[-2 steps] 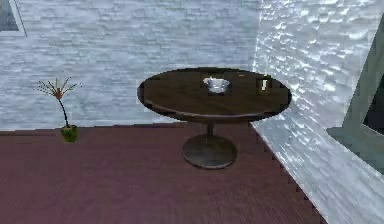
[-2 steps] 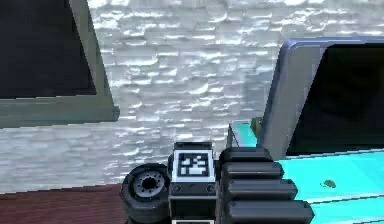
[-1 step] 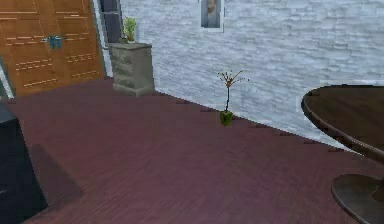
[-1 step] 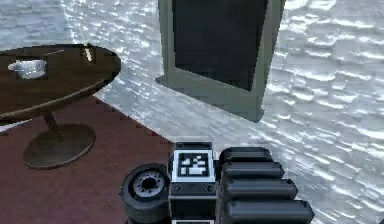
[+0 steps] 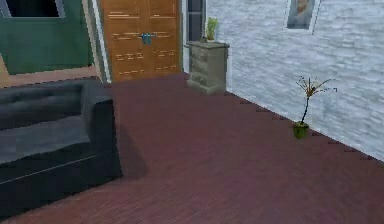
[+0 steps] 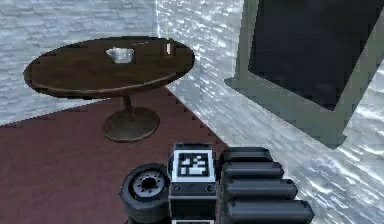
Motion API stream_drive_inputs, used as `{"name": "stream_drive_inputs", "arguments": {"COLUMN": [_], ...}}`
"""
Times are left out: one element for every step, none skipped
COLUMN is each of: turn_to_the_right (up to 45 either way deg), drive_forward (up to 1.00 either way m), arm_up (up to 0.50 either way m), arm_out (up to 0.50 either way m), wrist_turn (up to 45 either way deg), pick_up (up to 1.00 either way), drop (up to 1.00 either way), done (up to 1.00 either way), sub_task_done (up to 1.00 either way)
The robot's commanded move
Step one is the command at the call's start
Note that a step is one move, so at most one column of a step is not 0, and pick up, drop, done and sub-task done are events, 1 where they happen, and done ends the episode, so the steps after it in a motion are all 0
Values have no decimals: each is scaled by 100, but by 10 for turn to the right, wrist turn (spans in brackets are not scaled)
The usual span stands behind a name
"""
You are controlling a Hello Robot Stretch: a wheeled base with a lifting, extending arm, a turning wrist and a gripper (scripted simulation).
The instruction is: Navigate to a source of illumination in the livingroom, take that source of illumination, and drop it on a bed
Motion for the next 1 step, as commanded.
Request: {"name": "stream_drive_inputs", "arguments": {"turn_to_the_right": [0], "drive_forward": [100], "arm_up": [0], "arm_out": [0], "wrist_turn": [0], "pick_up": [0], "drop": [0], "done": [0], "sub_task_done": [0]}}
